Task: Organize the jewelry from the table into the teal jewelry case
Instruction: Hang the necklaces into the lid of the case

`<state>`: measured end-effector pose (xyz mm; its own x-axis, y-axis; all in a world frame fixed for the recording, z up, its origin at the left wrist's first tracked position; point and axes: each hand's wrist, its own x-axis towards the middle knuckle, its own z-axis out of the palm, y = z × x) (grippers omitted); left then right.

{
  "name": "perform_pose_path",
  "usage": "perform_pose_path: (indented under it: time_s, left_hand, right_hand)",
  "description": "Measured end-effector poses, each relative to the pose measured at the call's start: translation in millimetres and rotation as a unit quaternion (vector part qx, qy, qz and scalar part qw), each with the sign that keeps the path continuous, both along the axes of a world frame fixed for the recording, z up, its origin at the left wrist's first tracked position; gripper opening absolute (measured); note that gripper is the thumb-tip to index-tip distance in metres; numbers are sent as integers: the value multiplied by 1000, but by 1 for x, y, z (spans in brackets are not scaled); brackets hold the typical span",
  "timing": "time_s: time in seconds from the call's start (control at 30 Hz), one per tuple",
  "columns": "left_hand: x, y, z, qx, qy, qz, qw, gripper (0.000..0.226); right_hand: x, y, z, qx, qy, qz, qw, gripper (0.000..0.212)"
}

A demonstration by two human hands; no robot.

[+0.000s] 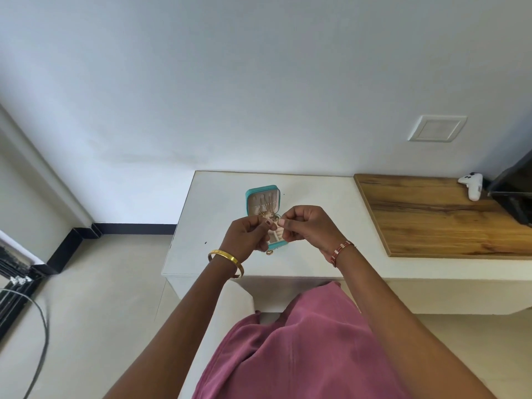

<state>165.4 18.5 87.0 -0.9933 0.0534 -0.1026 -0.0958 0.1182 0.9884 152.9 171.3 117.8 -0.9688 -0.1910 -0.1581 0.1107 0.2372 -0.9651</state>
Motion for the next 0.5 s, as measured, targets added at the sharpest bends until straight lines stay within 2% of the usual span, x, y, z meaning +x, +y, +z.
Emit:
perform_pose_path:
  time_s: [0.17, 0.3, 0.5]
  left_hand:
    - [-19, -2, -16, 18, -5, 44, 999, 17]
    - [-37, -4, -28, 15, -14, 67, 998, 18]
    - [-65, -8, -47, 9, -48, 110, 993, 22]
  right_hand:
    - [-16, -12, -15, -13, 5, -31, 999, 16]
    - [-33, -20, -26, -8, 12, -52, 999, 3]
    - [-68, -26, -50, 30, 11, -66, 997, 3]
